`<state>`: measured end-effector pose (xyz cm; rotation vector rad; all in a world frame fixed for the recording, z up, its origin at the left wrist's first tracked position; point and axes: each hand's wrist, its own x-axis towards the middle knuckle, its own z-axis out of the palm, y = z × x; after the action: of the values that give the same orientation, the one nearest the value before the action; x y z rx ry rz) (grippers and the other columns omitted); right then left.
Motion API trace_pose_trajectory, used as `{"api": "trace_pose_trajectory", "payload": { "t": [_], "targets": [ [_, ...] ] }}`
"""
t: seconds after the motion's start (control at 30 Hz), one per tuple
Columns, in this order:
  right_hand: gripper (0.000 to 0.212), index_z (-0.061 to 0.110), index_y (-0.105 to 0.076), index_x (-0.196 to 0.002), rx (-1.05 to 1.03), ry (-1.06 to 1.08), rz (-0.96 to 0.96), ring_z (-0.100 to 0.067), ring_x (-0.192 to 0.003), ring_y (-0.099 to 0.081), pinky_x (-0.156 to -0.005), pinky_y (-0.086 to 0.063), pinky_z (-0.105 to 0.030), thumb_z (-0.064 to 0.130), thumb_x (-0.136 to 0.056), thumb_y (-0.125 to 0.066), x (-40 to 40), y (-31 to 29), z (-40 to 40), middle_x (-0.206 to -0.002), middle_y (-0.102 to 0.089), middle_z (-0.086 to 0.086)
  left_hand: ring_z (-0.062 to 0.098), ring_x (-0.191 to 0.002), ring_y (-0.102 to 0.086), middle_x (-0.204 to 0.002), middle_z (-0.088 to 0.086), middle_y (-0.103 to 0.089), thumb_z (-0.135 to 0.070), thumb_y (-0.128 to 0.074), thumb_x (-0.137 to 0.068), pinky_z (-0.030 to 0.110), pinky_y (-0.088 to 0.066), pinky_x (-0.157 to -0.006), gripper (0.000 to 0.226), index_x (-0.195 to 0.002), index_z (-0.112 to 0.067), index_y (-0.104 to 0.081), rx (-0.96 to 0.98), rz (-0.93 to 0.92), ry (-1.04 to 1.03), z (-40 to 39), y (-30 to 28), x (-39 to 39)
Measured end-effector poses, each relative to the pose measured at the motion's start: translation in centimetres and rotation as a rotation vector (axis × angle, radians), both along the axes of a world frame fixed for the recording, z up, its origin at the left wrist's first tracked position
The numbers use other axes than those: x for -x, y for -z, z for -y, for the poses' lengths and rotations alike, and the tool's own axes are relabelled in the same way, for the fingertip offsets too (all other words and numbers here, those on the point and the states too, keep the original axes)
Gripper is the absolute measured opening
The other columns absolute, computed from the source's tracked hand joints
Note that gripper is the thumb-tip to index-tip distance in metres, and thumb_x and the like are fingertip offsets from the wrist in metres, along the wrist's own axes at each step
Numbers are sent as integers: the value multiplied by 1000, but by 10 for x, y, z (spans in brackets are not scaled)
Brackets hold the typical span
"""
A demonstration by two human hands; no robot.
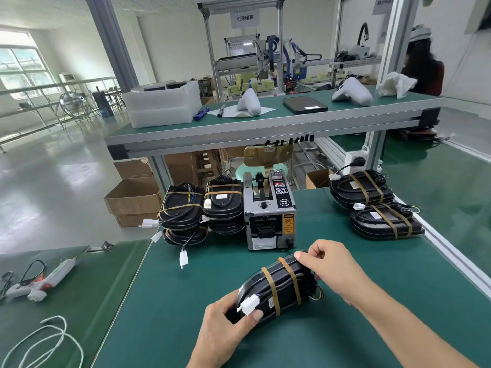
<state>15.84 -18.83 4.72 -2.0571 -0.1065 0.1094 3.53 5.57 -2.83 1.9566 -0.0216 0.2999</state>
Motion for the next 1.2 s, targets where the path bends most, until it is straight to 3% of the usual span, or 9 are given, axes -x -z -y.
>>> {"api": "trace_pose_trajectory", "payload": {
  "t": [0.17, 0.43, 0.67, 0.87, 1.0, 1.2],
  "targets": [
    [37, 19, -52, -66, -86, -6, -94, -12, -51, -50, -60, -47, -32, 33, -90, -77, -2, 4, 0, -52, -53, 10, 3, -85, -67, -97, -4, -79, -78, -73, -79, 26, -55, -80, 57, -125, -44, -75, -17, -12, 3, 0, 1, 0],
    [29, 15, -52, -73, -127, 20, -69, -19, -62, -49, -64, -44, -37, 26, -96, -66, 0, 6, -2, -62, -54, 1, 3, -82, -66, -96, -2, -79, -65, -77, -81, 23, -53, -78, 45, -122, -47, -75, -31, -20, -12, -1, 2, -1],
    [35, 17, -63, -87, -184, 26, -17, -10, -55, -48, -60, -45, -33, 50, -87, -75, 4, 12, -3, -62, -60, 5, 3, -76, -62, -90, 1, -76, -54, -78, -82, 23, -51, -74, 39, -119, -41, -78, -30, -18, -6, -2, 3, -1],
    [28, 25, -62, -90, -122, 58, -3, -8, -60, -53, -62, -48, -31, 49, -85, -77, 1, 19, -4, -67, -62, 7, 4, -80, -65, -92, -1, -77, -56, -78, -83, 24, -53, -77, 39, -119, -40, -78, -34, -7, 1, -2, 4, -1],
    [20, 26, -60, -90, -126, 42, 9, -11, -63, -54, -66, -49, -34, 44, -91, -70, 3, 21, -3, -71, -66, -4, 7, -84, -69, -95, -5, -79, -57, -77, -83, 24, -54, -79, 39, -120, -43, -77, -32, -3, -1, -1, 2, -1],
    [14, 28, -59, -88, -130, 53, 62, -6, -54, -46, -60, -44, -31, 38, -97, -59, 3, 26, -5, -60, -56, 9, 6, -85, -69, -97, -5, -80, -55, -76, -84, 21, -54, -79, 39, -121, -42, -77, -17, -12, 3, 1, 0, 0]
  ]
}}
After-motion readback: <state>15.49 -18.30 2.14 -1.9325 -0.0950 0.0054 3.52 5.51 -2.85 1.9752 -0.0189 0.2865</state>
